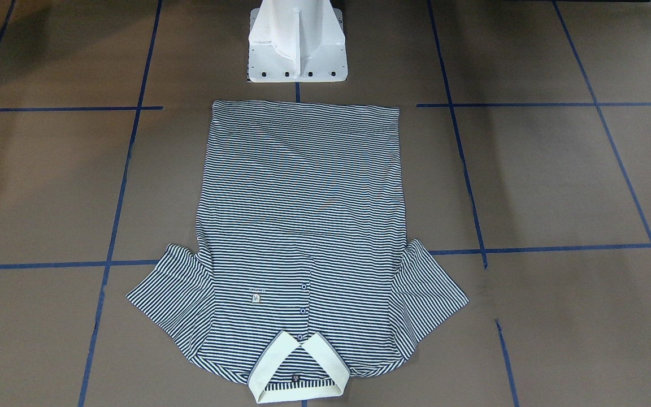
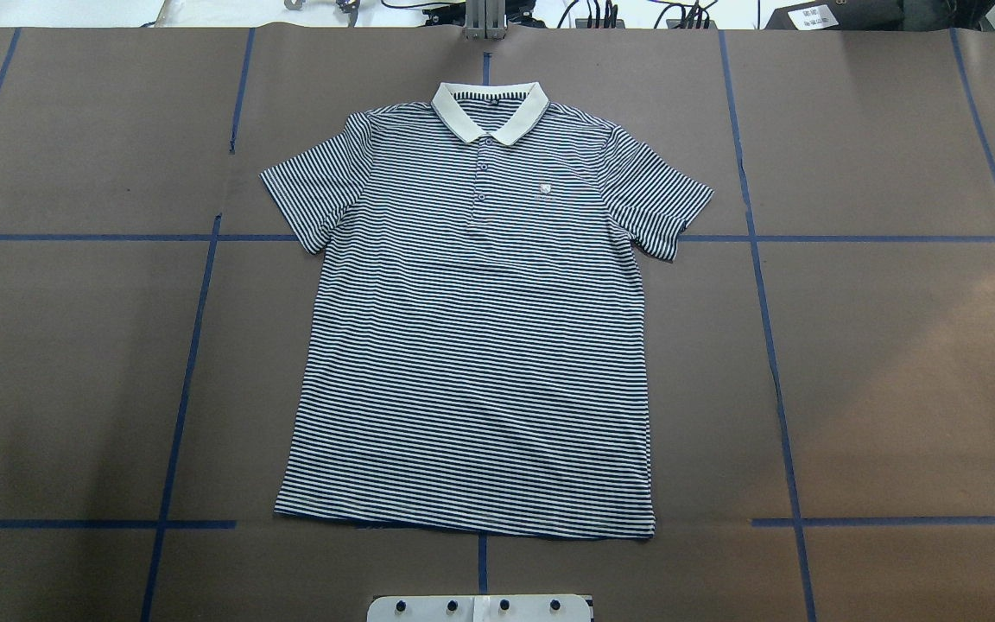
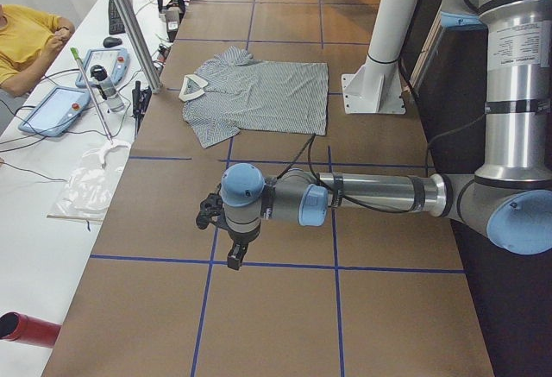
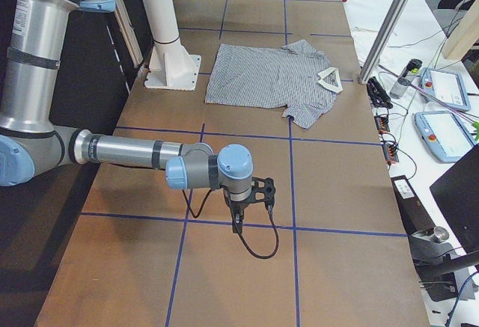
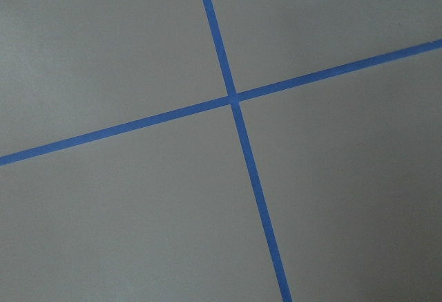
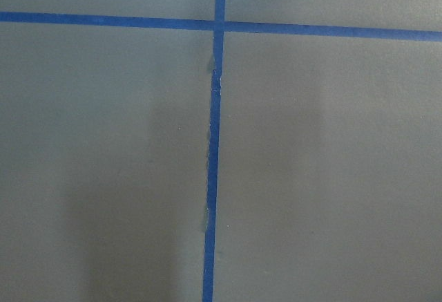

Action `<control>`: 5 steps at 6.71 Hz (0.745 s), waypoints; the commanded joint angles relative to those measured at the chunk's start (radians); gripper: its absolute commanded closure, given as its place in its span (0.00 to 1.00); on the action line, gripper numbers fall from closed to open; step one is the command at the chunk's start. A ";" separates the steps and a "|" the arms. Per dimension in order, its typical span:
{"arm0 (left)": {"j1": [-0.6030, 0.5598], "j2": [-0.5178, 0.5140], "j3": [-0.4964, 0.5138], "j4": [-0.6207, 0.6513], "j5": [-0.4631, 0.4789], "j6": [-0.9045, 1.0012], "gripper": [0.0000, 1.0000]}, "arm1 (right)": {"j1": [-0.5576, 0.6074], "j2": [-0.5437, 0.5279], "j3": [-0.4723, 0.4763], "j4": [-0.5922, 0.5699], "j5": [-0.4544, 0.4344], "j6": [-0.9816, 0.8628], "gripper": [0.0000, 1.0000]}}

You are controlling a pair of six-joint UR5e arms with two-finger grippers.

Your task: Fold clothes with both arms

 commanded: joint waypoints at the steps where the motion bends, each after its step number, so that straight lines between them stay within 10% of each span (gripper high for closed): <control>1: 0.000 0.000 0.012 -0.100 0.005 -0.002 0.00 | -0.006 0.017 0.011 0.000 -0.003 0.009 0.00; 5: 0.006 -0.103 0.073 -0.563 0.005 -0.004 0.00 | -0.011 0.235 -0.080 0.097 0.000 0.007 0.00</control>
